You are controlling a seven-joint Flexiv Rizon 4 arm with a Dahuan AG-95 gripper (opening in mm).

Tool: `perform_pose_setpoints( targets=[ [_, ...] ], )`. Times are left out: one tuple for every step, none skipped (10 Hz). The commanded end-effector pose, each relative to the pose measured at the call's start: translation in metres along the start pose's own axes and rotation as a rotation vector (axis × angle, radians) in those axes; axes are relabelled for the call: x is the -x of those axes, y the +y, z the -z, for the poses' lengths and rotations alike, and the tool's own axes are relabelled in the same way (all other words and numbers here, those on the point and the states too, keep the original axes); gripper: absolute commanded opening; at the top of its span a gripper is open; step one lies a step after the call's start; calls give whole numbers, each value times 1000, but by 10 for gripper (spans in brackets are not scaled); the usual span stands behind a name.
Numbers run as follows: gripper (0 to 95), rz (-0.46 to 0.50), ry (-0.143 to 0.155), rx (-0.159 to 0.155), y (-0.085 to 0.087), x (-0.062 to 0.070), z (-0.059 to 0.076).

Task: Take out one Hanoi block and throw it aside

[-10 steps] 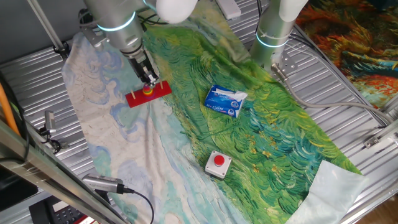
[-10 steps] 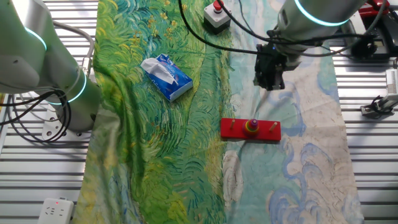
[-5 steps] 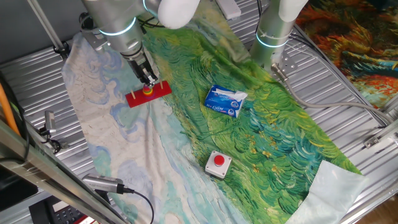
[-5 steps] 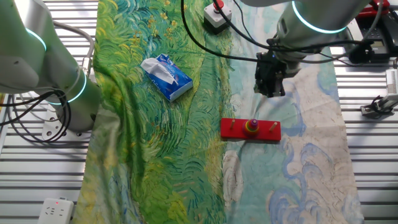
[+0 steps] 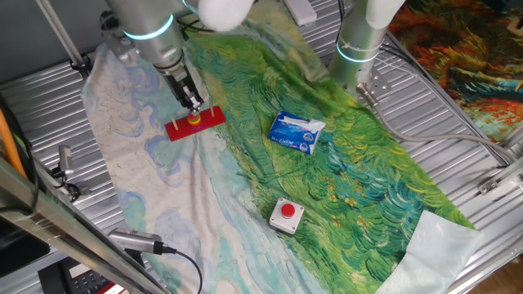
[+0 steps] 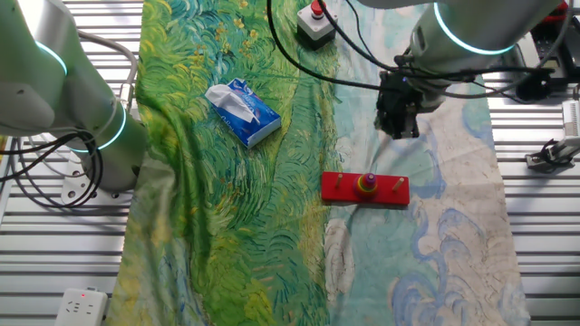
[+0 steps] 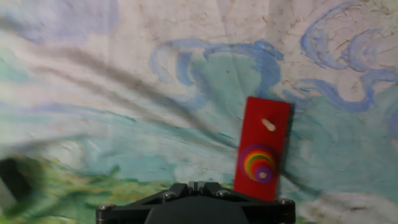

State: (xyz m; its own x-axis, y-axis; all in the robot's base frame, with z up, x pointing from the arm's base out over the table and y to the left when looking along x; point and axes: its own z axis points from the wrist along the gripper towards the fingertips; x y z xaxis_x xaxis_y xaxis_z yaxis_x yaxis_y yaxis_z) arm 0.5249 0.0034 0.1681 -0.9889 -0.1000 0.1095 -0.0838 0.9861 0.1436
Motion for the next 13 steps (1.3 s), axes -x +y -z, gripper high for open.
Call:
perform_pose_setpoints(
  targets=[
    [0,-123,17,7,47,25,16],
    [0,-150,21,0,62,31,17],
    [0,-158,17,2,74,34,17],
    [0,-184,20,2,92,36,18],
    [0,-194,20,2,102,37,18],
    [0,-207,23,2,111,39,18],
    [0,-219,27,3,118,40,18],
    [0,-229,31,6,122,37,14],
    [0,-227,28,8,120,29,10],
    [0,-225,29,7,119,26,9],
    [0,-203,33,8,110,19,8],
    [0,-175,34,8,97,15,8],
    [0,-164,34,13,89,12,7]
  ],
)
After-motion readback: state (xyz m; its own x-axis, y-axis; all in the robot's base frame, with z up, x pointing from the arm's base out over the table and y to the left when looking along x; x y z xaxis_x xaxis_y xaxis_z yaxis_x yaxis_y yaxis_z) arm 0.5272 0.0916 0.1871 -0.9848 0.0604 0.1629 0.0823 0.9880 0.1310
